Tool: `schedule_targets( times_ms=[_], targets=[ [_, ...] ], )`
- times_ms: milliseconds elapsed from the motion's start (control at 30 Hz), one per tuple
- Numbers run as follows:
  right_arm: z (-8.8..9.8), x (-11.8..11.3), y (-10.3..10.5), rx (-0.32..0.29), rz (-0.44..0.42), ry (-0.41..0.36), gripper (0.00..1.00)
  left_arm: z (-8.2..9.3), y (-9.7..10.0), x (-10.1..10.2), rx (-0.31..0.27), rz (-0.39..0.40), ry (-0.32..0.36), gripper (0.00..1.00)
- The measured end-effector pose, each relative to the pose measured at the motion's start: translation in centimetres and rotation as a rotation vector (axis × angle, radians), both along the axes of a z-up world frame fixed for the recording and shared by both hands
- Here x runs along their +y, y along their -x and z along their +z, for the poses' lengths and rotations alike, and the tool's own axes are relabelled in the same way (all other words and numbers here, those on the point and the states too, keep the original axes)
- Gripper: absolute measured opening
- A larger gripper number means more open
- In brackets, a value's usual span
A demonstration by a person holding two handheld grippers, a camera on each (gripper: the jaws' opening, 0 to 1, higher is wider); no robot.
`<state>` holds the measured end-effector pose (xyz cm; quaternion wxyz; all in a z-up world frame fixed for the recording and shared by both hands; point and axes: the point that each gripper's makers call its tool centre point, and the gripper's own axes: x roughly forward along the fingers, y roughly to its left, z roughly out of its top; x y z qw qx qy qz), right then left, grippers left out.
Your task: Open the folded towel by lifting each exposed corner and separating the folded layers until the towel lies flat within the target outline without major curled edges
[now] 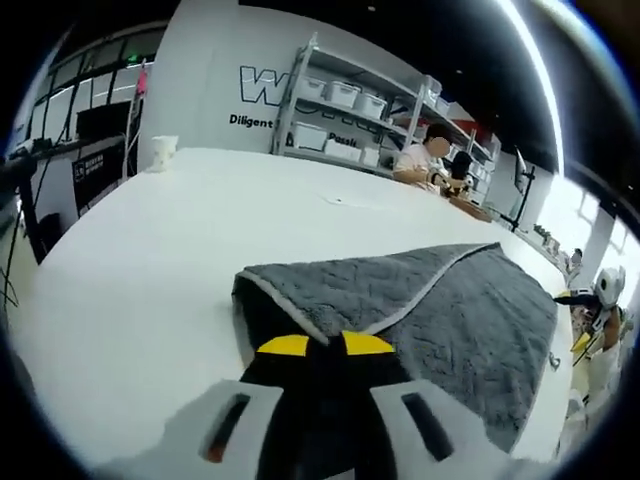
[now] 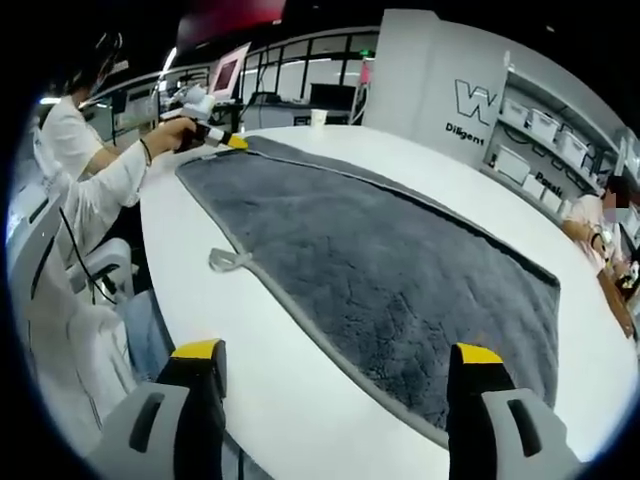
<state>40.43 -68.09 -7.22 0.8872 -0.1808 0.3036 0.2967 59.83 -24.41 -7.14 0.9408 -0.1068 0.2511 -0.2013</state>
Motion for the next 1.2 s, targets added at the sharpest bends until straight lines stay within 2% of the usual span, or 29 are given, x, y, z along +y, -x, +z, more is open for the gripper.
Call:
schedule_targets(
  times_ms=[133, 200, 467, 567, 733, 967, 1200],
  targets=[
    [0.3, 0.0, -0.1, -0.009, 0.002, -0.005, 0.91, -0.3, -0.2, -0.2, -0.002, -0.029, -0.015, 0.02],
    [0.3, 0.1, -0.2, -0.011, 0.000, -0.012, 0.91, -0.2, -0.3, -0.1, -0.001, -0.018, -0.007, 0.02],
    [0.1, -0.1, -0.3, -0.005, -0.013, -0.009, 0.93, 1.5, -1.3, -0.1, -0.014, 0.008, 0.118, 0.01],
    [0.1, 0.0, -0.3, -0.002, -0.015, -0.012, 0.94, 2.5, -2.4, 0.0, -0.029, 0.031, 0.175, 0.01],
    [-0.1, 0.3, -0.1, 0.007, -0.005, 0.004, 0.96, 3.7, -4.1, 0.2, -0.053, 0.054, 0.201, 0.01],
    [0.0, 0.0, 0.0, 0.007, -0.017, 0.007, 0.96, 4.7, -7.2, 0.4, -0.062, 0.104, 0.279, 0.01],
    [0.1, -0.1, 0.1, 0.009, -0.023, 0.014, 0.96, 4.4, -9.3, 0.9, -0.059, 0.144, 0.320, 0.01]
  ],
)
